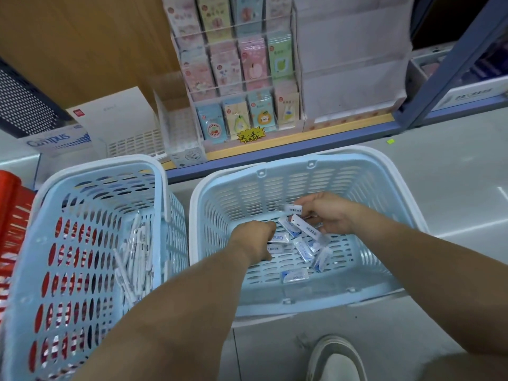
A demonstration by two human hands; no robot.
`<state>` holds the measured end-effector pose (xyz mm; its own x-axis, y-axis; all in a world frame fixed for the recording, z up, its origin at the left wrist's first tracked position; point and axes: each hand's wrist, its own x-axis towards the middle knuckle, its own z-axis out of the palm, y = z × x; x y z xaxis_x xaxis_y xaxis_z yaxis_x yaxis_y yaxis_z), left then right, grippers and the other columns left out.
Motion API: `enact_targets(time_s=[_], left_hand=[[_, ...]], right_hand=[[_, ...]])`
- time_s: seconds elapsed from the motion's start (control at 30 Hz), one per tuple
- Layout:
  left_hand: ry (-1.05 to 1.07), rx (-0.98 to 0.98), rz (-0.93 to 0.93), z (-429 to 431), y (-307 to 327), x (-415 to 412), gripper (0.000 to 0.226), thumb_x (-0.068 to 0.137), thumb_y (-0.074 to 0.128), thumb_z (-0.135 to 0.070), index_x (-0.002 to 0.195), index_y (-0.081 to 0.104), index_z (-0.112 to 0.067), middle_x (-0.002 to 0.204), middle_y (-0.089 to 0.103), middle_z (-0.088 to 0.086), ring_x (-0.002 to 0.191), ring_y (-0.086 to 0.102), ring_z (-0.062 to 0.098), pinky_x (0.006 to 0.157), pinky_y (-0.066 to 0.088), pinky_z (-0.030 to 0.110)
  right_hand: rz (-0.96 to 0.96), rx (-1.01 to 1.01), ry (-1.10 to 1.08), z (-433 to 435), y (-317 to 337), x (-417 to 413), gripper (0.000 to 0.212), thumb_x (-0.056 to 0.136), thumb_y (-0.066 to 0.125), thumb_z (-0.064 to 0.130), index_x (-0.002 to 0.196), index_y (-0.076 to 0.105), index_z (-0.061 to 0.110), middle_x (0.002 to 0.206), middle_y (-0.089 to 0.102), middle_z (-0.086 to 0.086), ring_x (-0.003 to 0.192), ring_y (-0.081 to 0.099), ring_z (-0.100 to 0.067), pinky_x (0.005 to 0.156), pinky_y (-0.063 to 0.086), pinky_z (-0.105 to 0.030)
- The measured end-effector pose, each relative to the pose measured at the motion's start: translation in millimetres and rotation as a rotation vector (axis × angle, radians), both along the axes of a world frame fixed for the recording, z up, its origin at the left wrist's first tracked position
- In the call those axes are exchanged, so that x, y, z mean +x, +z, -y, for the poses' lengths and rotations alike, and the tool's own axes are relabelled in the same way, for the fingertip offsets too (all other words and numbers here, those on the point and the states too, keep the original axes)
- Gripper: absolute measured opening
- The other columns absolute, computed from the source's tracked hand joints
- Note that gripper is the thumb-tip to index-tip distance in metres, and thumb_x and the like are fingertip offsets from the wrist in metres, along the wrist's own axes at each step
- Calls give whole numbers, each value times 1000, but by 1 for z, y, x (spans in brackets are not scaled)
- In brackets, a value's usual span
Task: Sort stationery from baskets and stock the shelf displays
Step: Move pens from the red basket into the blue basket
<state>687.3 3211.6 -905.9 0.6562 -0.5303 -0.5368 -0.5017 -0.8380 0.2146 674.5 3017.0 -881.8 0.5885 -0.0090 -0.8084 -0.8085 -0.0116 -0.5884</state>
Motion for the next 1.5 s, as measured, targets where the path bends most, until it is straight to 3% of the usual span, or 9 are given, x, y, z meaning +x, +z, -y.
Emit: enact_targets(time_s=[0.27, 0.47, 0.57, 0.87, 1.0, 1.1, 1.27, 1.37, 1.5], left_hand=[[132, 24, -265, 7, 23, 22, 33, 71, 85, -28, 97, 69, -15, 96, 68, 2, 84, 59, 20, 74, 50, 29], [574, -411, -475, 27, 26, 13, 27, 70, 88, -24, 80, 64, -14, 74, 68, 3, 67, 61, 18, 76, 57, 39], [605, -409, -499, 45, 18, 1, 28, 69, 88, -27, 74, 63, -15, 79, 72, 9, 71, 66, 23, 80, 59, 42], [336, -213, -97, 68, 2, -20, 43, 73, 81, -32, 110, 62, -18, 105, 65, 3, 93, 62, 22, 74, 47, 28], [125, -155, -51, 60, 2, -18, 27, 74, 79, -28, 92, 62, -16, 96, 44, 3, 83, 54, 25, 68, 42, 29], [-18, -64, 20, 52, 4, -18, 24, 81, 73, -22, 101, 62, -14, 106, 46, 6, 92, 57, 29, 68, 42, 32], [187, -43, -21, 43, 16, -9, 13, 84, 66, -24, 79, 55, -20, 91, 60, 1, 92, 62, 25, 68, 47, 31], [440, -163, -244, 35, 24, 2, 19, 82, 76, -29, 90, 62, -19, 93, 61, -1, 87, 60, 20, 76, 48, 29], [655, -276, -396, 30, 30, 6, 33, 80, 79, -25, 103, 63, -7, 106, 67, 10, 101, 64, 29, 94, 51, 40]], right_hand=[[43, -263, 239, 3, -2, -3, 13, 99, 51, 14, 106, 62, 16, 93, 74, -12, 76, 62, -23, 73, 50, -36], [-11, -149, 88, 8, 14, 0, 18, 95, 56, 18, 108, 63, 8, 92, 74, -9, 85, 70, -23, 83, 55, -40], [-49, -150, 90, 9, 15, -2, 15, 97, 52, 22, 104, 63, 14, 90, 75, -7, 83, 73, -22, 80, 56, -42], [-158, -425, 277, 15, 7, -8, 27, 96, 45, 20, 99, 68, 6, 91, 76, -9, 72, 68, -21, 73, 50, -30], [-160, -462, 323, 14, 5, -7, 29, 97, 41, 16, 97, 68, 6, 90, 76, -8, 71, 68, -20, 63, 47, -24], [-154, -479, 377, 15, 3, -4, 29, 98, 36, 14, 95, 64, 6, 85, 76, -6, 68, 68, -17, 58, 45, -22], [-26, -624, 515, 21, 16, 3, 28, 96, 36, 7, 79, 59, 3, 79, 66, -14, 61, 55, -23, 54, 43, -26], [-11, -722, 648, 20, 20, -1, 17, 95, 49, 17, 104, 57, 4, 93, 61, -13, 67, 55, -22, 61, 49, -32], [51, -844, 787, 17, 7, -13, 51, 87, 66, 18, 135, 47, 16, 127, 58, -7, 101, 58, -25, 83, 49, -34]])
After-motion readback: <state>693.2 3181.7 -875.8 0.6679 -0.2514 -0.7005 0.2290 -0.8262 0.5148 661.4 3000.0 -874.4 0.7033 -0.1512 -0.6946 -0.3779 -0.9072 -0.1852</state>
